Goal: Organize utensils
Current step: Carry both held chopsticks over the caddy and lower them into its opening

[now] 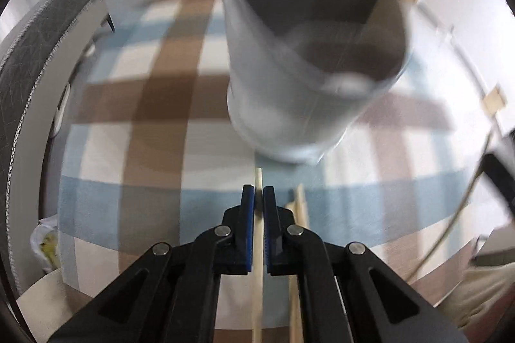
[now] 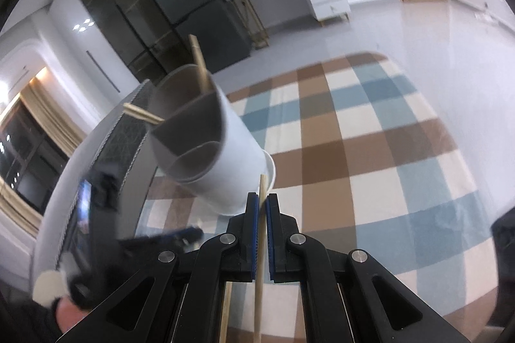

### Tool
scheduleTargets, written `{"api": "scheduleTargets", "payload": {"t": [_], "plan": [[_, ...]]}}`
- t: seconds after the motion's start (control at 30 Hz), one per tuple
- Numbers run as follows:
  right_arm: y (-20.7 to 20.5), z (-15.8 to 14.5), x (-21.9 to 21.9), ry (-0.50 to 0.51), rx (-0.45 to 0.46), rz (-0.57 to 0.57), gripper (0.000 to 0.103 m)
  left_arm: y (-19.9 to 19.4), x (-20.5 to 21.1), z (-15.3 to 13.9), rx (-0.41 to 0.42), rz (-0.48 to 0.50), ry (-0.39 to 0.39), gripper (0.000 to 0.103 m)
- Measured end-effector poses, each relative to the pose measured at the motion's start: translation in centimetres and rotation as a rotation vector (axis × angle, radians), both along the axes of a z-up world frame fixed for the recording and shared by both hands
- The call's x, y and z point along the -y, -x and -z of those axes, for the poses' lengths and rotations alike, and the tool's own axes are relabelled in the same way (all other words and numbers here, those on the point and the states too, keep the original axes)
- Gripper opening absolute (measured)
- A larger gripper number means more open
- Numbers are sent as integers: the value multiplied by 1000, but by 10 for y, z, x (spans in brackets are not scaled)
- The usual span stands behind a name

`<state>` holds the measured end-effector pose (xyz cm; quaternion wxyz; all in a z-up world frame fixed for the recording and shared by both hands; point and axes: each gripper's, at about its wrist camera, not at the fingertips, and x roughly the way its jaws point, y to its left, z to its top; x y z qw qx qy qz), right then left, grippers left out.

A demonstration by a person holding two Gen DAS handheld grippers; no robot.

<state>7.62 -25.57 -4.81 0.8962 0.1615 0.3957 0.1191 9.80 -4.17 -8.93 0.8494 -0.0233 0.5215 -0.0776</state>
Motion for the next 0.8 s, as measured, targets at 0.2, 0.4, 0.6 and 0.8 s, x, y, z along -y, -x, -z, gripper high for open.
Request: {"api": "scheduleTargets", "payload": {"t": [0.2,0.4,0.6,0.8], "plan": [[27,-19,-11,57,96,-2,4,46,-5,-53,259,8,82,1],[44,-23,-19,55,116,-14,4,60,-12,-62,293,31,80,1],[57,-31,-22,63,159,-6,4,66,-14,-64,261,38,43,1],[62,-36,-28,78,187,-14,4,74,-17,-71,251,53,35,1]]}}
